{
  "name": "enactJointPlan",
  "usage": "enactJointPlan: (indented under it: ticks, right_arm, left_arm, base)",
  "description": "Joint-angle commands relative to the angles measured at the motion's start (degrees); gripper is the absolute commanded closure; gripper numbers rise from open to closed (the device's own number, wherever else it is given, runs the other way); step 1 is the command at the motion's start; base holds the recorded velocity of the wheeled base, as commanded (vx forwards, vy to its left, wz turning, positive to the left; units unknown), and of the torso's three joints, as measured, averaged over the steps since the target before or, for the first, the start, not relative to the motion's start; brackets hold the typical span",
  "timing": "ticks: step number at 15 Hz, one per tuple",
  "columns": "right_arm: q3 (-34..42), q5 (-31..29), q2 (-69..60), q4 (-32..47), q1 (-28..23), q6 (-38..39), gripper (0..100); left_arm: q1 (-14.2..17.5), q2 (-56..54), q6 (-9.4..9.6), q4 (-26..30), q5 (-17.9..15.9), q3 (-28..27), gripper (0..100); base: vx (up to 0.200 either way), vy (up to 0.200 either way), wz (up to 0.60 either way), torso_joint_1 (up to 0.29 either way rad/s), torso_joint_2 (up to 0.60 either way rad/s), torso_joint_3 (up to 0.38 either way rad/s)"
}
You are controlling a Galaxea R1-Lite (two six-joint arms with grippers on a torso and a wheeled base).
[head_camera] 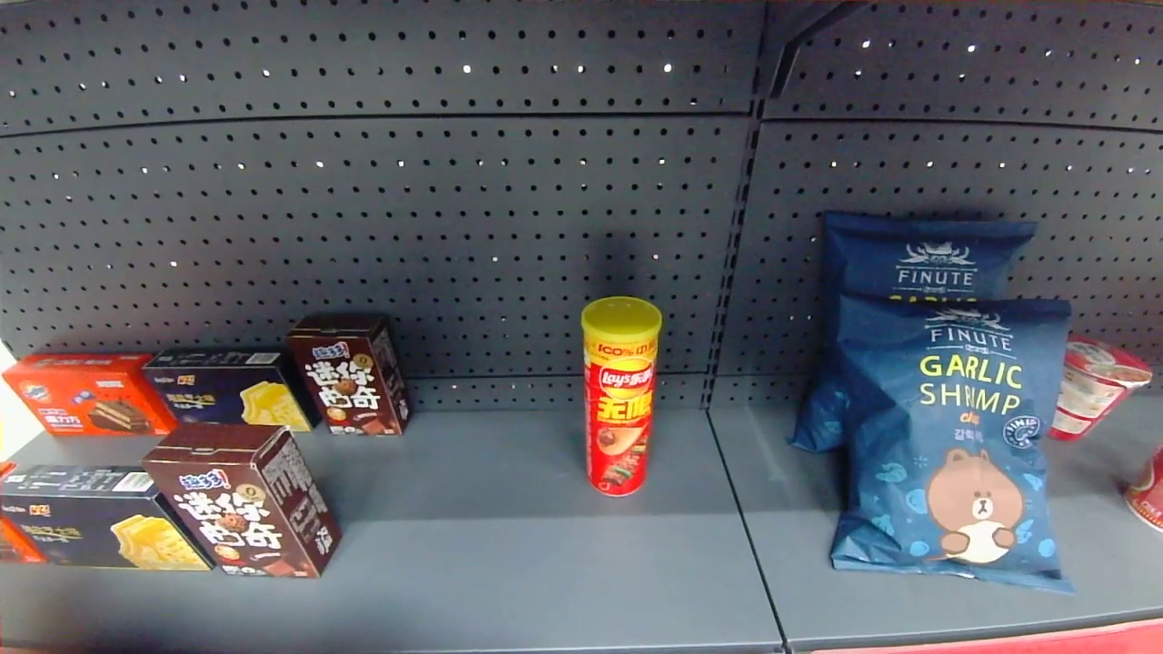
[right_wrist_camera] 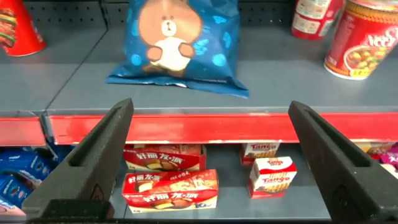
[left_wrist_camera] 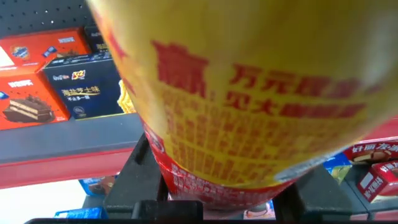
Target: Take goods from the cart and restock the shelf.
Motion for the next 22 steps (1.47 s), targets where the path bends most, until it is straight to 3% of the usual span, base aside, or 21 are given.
enactJointPlan:
  ticks: [1, 3, 4, 5, 8, 9, 10, 12, 15, 18, 21, 22]
  right_arm:
    - [-0.1, 0.1, 0.1, 0.2, 0.1, -0.3, 0]
    - [-0.2, 1.3, 0.9, 0.1, -0.1, 0.2, 0]
    - [-5.2, 2.3, 3.9, -1.2, 0.9, 2.8, 0]
    - [-15.0, 5.2, 12.9, -1.8, 4.6, 4.0, 0]
    - [-28.4, 8.2, 27.6, 1.2, 18.2, -0.2, 0]
    - [-28.7, 8.2, 27.8, 1.2, 18.4, -0.2, 0]
    - [-33.8, 8.4, 33.9, 2.9, 22.5, 0.3, 0]
    - [-34.5, 13.3, 38.8, 2.4, 25.3, 4.6, 0]
    - [-36.3, 20.7, 46.5, 2.0, 26.6, 5.0, 0]
    - [-36.2, 21.5, 59.0, -7.2, 26.5, -2.7, 0]
    - [-38.0, 21.6, 70.1, -13.6, 27.7, -5.3, 0]
    - [-39.2, 22.2, 75.6, -17.7, 27.8, -6.5, 0]
  left_arm:
    - [0.1, 0.1, 0.02, -0.1, 0.0, -0.6, 100]
    - [0.2, 0.1, 0.02, 0.4, 0.0, -1.7, 100]
    - [0.2, 0.2, 0.02, 0.7, 0.1, -2.3, 100]
    - [0.4, 0.4, 0.02, 0.8, 0.0, -2.8, 100]
    - [0.6, 1.7, 0.10, 0.8, 0.1, -3.4, 100]
    - [0.6, 1.7, 0.10, 0.8, 0.1, -3.4, 100]
    - [0.7, 2.8, 0.02, 0.9, 0.9, -5.3, 100]
    - [0.3, 5.3, -0.25, 0.7, 2.7, -6.5, 100]
    - [0.2, 5.5, -0.25, 0.8, 2.6, -5.8, 100]
    - [-0.4, 6.2, -0.25, 0.8, 1.9, -5.9, 100]
    - [-1.8, 8.7, -0.33, 0.3, 1.9, -7.0, 100]
    - [-2.6, 9.5, -1.57, 0.2, 2.0, -7.2, 100]
  base:
    - [0.000, 0.000, 0.00, 0.000, 0.00, 0.000]
    - [0.000, 0.000, 0.00, 0.000, 0.00, 0.000]
    - [0.000, 0.000, 0.00, 0.000, 0.00, 0.000]
    - [0.000, 0.000, 0.00, 0.000, 0.00, 0.000]
    - [0.000, 0.000, 0.00, 0.000, 0.00, 0.000]
    - [0.000, 0.000, 0.00, 0.000, 0.00, 0.000]
    - [0.000, 0.000, 0.00, 0.000, 0.00, 0.000]
    - [0.000, 0.000, 0.00, 0.000, 0.00, 0.000]
    - [0.000, 0.000, 0.00, 0.000, 0.00, 0.000]
    - [0.000, 0.000, 0.00, 0.000, 0.00, 0.000]
    - [0.000, 0.000, 0.00, 0.000, 0.00, 0.000]
    - [0.000, 0.000, 0.00, 0.000, 0.00, 0.000]
